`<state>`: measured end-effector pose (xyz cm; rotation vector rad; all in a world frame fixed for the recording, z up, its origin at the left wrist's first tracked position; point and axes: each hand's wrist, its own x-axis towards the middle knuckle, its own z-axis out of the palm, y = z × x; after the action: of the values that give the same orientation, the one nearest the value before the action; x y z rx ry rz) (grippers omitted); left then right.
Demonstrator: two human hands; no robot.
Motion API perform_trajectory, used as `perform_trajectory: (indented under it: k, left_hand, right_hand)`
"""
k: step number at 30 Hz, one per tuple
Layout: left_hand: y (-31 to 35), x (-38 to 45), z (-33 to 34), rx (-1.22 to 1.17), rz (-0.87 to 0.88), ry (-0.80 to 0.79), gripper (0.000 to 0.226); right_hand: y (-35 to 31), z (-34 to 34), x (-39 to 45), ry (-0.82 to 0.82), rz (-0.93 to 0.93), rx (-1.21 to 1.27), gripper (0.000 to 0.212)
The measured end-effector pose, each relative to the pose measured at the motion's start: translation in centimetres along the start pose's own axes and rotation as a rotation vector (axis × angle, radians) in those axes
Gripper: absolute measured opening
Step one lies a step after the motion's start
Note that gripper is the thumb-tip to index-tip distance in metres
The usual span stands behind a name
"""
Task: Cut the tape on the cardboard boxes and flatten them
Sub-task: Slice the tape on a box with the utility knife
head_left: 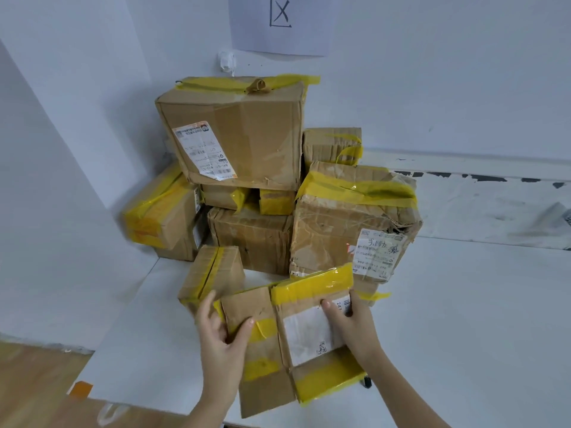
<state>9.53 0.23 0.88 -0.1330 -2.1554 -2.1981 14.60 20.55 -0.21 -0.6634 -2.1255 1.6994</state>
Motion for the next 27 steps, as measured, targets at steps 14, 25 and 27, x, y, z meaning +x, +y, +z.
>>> perform_trajectory:
  k: [14, 25, 27]
  left_hand:
    - [-1.5, -2.2, 10.7, 0.205, -0.027, -0.778, 0.051]
    - [-0.7, -3.7, 27.0, 0.512, 0.006, -1.173, 0.11]
    - [-1.2, -3.1, 31.0, 0.525, 0.078, -1.16, 0.096]
  right_hand:
    - [3.9, -11.0, -6.4, 0.754, 0.15, -0.165, 0.018]
    - [6.3, -24.4, -2.1, 0.883, 0.357, -0.338, 0.051]
    - [7.2, -27.6, 1.0, 0.829, 0.343, -0.361, 0.061]
